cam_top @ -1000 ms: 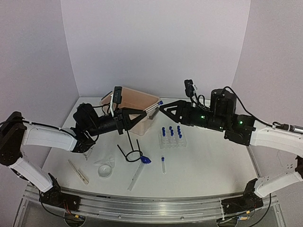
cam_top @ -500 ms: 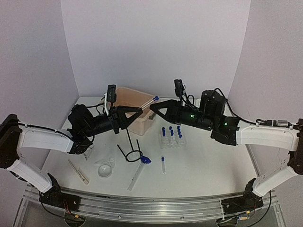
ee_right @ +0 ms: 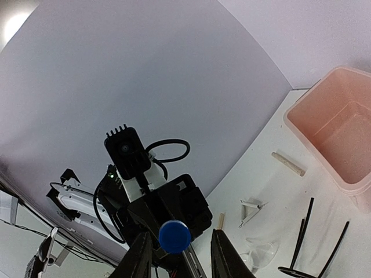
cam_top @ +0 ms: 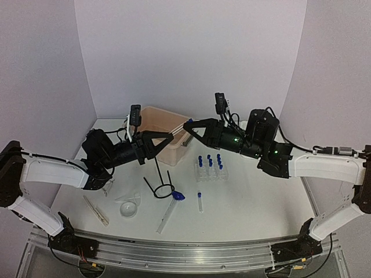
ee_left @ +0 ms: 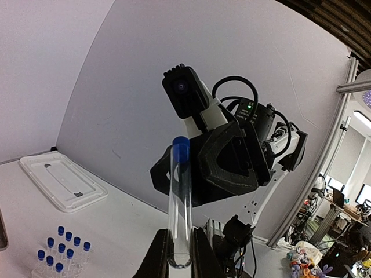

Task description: Organize the chemistry lab equipment

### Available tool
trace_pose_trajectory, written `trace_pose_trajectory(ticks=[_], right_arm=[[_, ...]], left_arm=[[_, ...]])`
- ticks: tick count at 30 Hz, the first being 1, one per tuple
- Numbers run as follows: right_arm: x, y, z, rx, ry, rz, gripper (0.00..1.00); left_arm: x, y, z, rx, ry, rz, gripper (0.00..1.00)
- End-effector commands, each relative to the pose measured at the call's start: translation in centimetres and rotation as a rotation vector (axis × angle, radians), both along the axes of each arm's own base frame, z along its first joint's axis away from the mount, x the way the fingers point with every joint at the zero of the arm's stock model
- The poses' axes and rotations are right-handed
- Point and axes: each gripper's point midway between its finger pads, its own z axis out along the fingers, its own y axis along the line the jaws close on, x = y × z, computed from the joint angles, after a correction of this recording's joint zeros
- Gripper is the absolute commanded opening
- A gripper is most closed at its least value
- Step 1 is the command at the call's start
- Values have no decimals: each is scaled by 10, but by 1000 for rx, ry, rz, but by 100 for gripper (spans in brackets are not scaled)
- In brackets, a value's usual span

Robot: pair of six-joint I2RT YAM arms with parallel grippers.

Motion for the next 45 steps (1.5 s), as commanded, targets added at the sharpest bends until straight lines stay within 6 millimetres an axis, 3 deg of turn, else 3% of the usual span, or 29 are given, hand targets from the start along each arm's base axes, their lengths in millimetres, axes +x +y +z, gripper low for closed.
trace_pose_trajectory(ticks=[1, 20, 23, 26, 27, 28, 29, 31, 34, 38, 42, 45], right_arm=[[-1, -5, 44, 90, -91, -15, 31], [-3, -2, 48, 95, -115, 9, 23], [-5, -1, 47, 95, -115, 19, 15], [-6, 0, 48, 96, -116, 28, 0], [-6, 0, 48, 97, -117, 29, 0], [-6, -1, 48, 97, -117, 28, 0], [-6, -1, 48, 97, -118, 24, 0], [-7, -5, 48, 95, -126, 13, 0], [-7, -16, 47, 73, -172, -33, 0], [9, -44, 14, -137, -200, -208, 0], [32, -82, -44, -432, -203, -405, 0], [36, -92, -80, -557, -213, -428, 0]], left_arm=[[-4, 4, 13, -46, -27, -5, 0], [-2, -2, 11, -39, -26, -19, 0], [-1, -3, 11, -36, -23, -20, 0], [-3, -3, 10, -30, -26, -30, 0], [-5, -3, 10, -29, -30, -37, 0], [-6, -3, 10, -27, -31, -40, 3], [-5, -3, 9, -20, -27, -40, 18], [-3, -3, 6, -6, -12, -27, 59], [5, 1, -3, 41, 28, 33, 97], [27, 14, -27, 166, 124, 200, 99], [54, 47, -55, 275, 247, 448, 100], [65, 72, -76, 346, 332, 594, 100]])
